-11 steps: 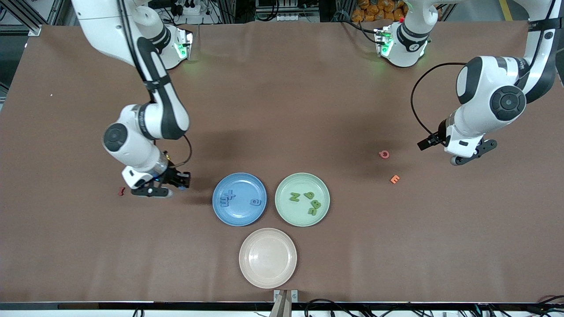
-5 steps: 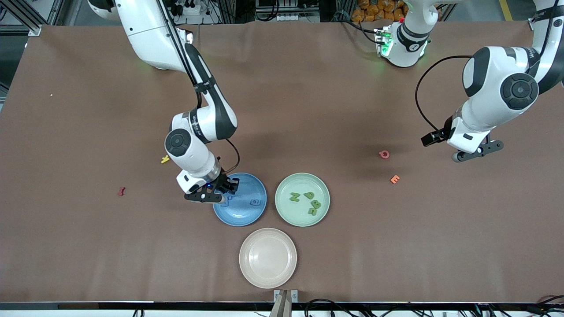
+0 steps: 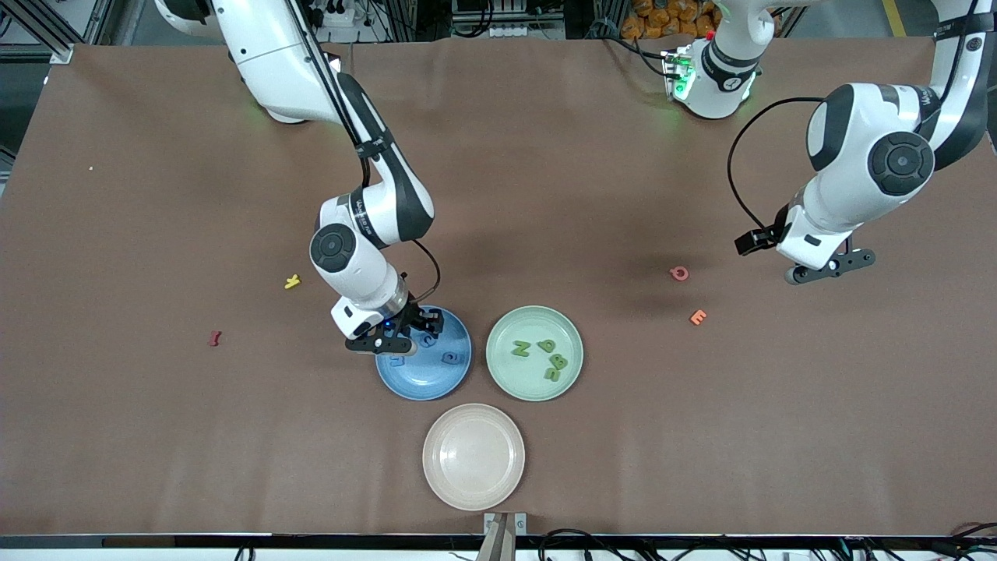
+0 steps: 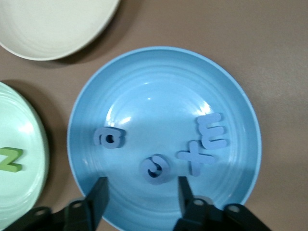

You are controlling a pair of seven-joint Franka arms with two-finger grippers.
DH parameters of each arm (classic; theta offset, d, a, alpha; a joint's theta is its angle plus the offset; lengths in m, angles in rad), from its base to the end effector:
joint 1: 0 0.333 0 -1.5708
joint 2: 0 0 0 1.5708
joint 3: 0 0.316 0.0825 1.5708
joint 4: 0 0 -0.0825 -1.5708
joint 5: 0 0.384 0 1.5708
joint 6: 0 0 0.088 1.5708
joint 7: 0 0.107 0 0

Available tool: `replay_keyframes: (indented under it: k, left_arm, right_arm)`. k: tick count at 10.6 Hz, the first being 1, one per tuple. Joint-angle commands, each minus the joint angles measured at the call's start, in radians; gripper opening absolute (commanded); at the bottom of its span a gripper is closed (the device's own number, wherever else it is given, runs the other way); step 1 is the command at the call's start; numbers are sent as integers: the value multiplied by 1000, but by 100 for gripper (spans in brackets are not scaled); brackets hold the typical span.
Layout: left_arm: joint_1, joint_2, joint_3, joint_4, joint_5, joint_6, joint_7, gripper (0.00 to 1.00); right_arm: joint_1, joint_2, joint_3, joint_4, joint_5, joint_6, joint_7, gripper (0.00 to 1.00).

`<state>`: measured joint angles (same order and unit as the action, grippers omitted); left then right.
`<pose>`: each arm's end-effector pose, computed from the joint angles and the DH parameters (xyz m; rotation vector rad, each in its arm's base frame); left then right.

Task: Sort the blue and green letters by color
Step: 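Drop the blue C on the blue plate while the left gripper withdraws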

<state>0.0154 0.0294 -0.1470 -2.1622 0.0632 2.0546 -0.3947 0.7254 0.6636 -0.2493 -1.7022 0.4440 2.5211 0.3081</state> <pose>0.5206 -0.0653 0.3724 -3.0328 -0.3498 0.1819 0.6075 0.3316 0.2343 -2.9294 0.1552 -0.1762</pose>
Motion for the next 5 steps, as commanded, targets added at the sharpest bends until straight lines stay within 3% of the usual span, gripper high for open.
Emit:
replay_keyframes:
  k: [1,3,5]
  left_arm:
    - [17,-8,-6,-4,-13,-7,69,100]
    - [17,7,-5,-2,-14,-2,71,100]
    - [26,11,-3,4,-13,1,77,100]
  right_arm:
    - [-10,11,-5,58,-1,-74,-15,100]
    - [-59,1,-30,78,-34,-189,-140,100]
    - [-121,-5,-62,79,-77,-217,-249,100]
